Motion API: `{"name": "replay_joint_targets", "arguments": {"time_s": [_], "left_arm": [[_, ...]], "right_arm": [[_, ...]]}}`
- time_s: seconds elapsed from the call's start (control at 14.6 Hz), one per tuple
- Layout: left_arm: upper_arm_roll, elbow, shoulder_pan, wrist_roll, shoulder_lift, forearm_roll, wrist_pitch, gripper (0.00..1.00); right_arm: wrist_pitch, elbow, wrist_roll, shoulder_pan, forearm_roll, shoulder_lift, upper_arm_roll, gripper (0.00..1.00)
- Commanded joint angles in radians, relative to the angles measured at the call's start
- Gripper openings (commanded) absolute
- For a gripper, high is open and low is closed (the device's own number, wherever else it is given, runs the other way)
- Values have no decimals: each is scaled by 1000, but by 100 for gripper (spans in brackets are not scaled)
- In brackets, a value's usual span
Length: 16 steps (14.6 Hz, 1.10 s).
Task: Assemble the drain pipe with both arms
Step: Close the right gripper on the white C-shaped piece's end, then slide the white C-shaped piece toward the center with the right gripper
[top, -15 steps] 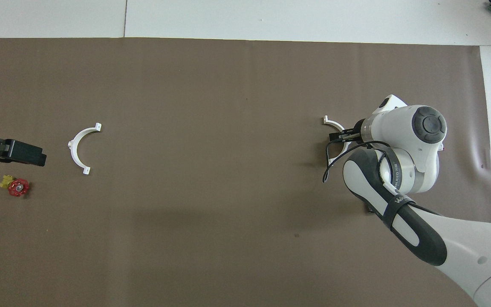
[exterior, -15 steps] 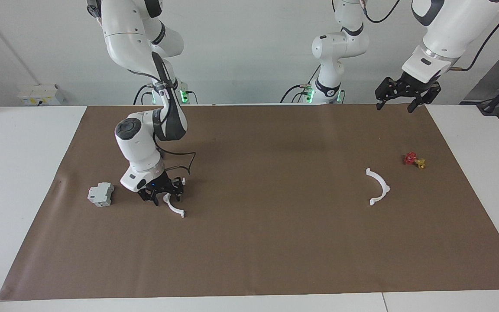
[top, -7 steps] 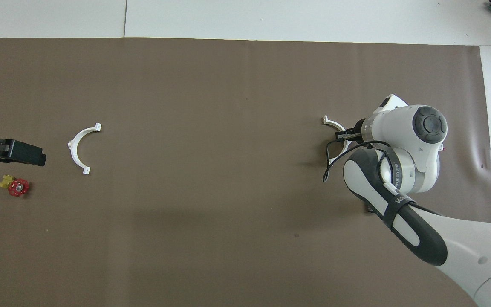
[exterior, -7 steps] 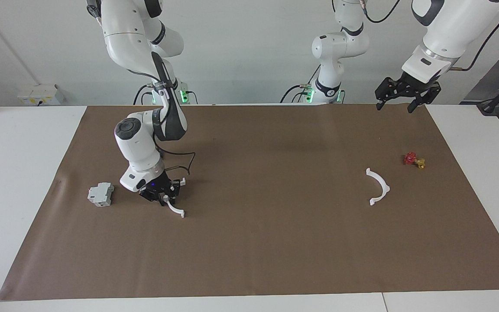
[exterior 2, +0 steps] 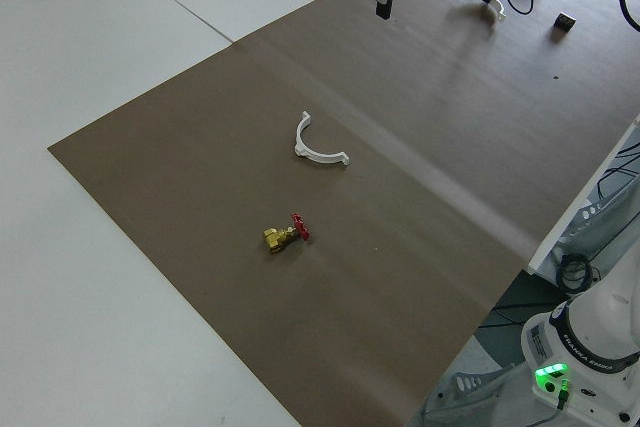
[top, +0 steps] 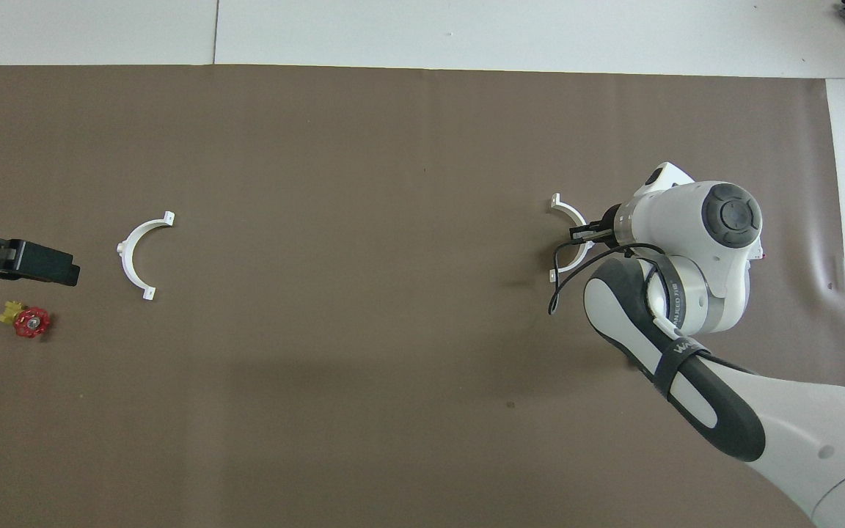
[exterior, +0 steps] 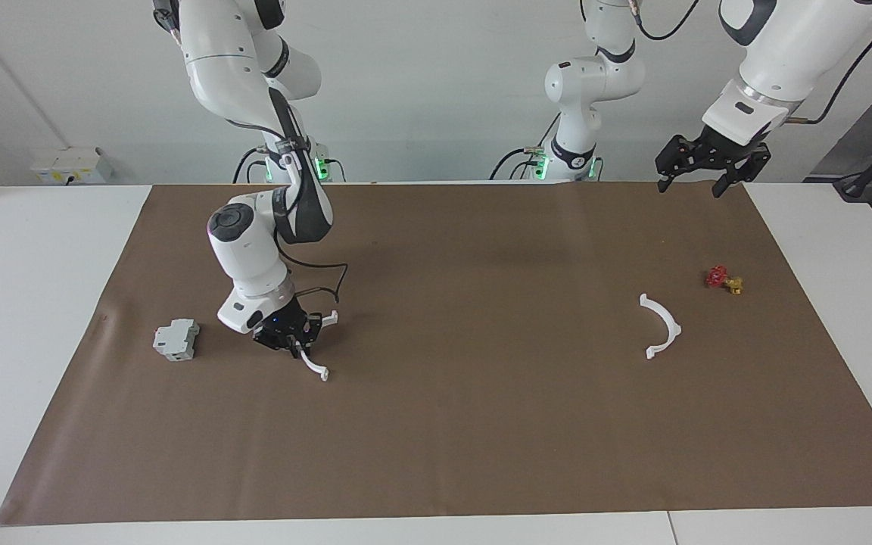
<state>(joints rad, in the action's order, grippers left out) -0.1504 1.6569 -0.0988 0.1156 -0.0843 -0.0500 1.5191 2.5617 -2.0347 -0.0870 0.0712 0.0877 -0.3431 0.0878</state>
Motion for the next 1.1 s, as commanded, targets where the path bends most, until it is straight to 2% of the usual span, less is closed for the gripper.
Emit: {"name": "replay_joint_targets", "arguments": {"time_s": [0.0, 0.27, 0.41, 0.55, 0.82, 1.03], "left_arm": [[-3, 31, -4, 3, -29, 16, 0, 100], [-3, 31, -6, 3, -29, 16, 0, 100], [-3, 31, -4, 3, -29, 16, 0, 100], [-3, 31, -4, 3, -29, 16, 0, 100], [-3, 31, -6, 3, -29, 16, 0, 100], [-3, 31, -6, 3, -29, 16, 0, 100]], "right_arm": [[-20, 4, 12, -5, 17, 24, 7, 13], [-18, 8, 16, 25, 9, 15, 9, 13], [-20, 13, 116, 50, 9, 15, 10, 13], [-20, 14, 225, 55, 4, 16, 46, 13], [-6, 14, 325, 80, -5, 13, 72, 13], [-14, 24, 313, 85, -115, 9, 72, 13]]}}
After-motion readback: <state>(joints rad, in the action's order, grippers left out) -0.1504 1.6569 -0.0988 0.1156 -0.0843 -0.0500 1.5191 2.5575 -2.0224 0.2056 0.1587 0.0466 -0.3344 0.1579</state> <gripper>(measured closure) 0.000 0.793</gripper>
